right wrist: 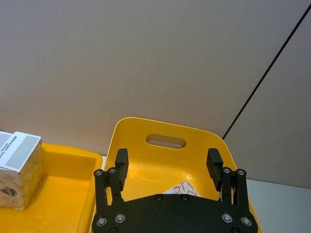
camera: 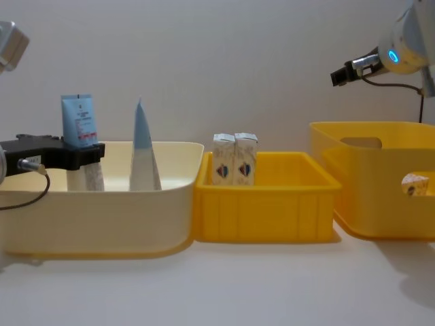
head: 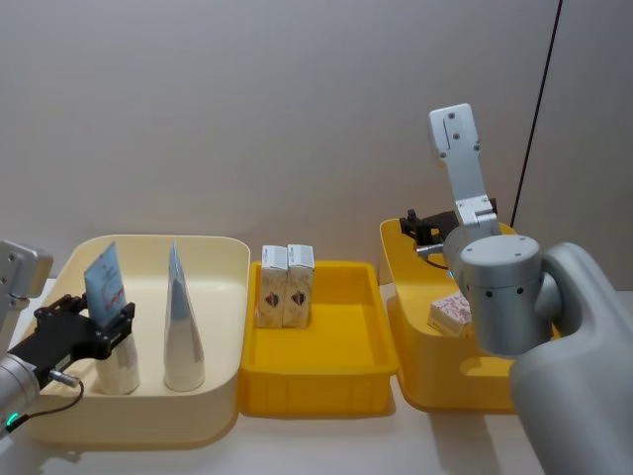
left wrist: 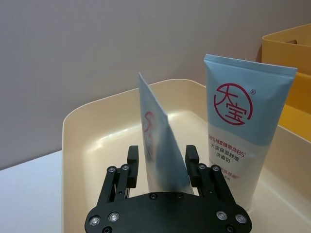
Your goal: Bimanual collaborative sorting of washing and personal care products
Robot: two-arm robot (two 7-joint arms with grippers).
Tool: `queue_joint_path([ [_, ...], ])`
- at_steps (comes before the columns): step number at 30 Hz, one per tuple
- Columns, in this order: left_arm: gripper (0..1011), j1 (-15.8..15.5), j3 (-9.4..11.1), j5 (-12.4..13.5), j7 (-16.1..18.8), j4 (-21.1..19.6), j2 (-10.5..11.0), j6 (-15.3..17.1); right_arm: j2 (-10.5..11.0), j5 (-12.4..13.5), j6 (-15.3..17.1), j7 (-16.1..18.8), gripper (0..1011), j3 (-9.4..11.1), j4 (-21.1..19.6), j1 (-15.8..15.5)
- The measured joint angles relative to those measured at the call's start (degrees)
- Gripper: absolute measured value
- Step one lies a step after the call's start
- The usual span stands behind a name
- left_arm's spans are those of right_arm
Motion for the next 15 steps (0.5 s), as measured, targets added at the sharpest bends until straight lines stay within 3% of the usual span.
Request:
queue_joint_path([
  [7, 401, -0.18, 0.04, 0.04, -0.08, 0.27, -0.08, -0.07, 0.0, 0.0, 0.0, 0.0, 1001, 0.0, 0.0, 0.0],
  [15, 318, -0.27, 0.05, 0.08, -0.13, 0.43, -0.13, -0.12, 0.0, 0.0, 0.0, 0.0, 1001, 0.0, 0.0, 0.0],
])
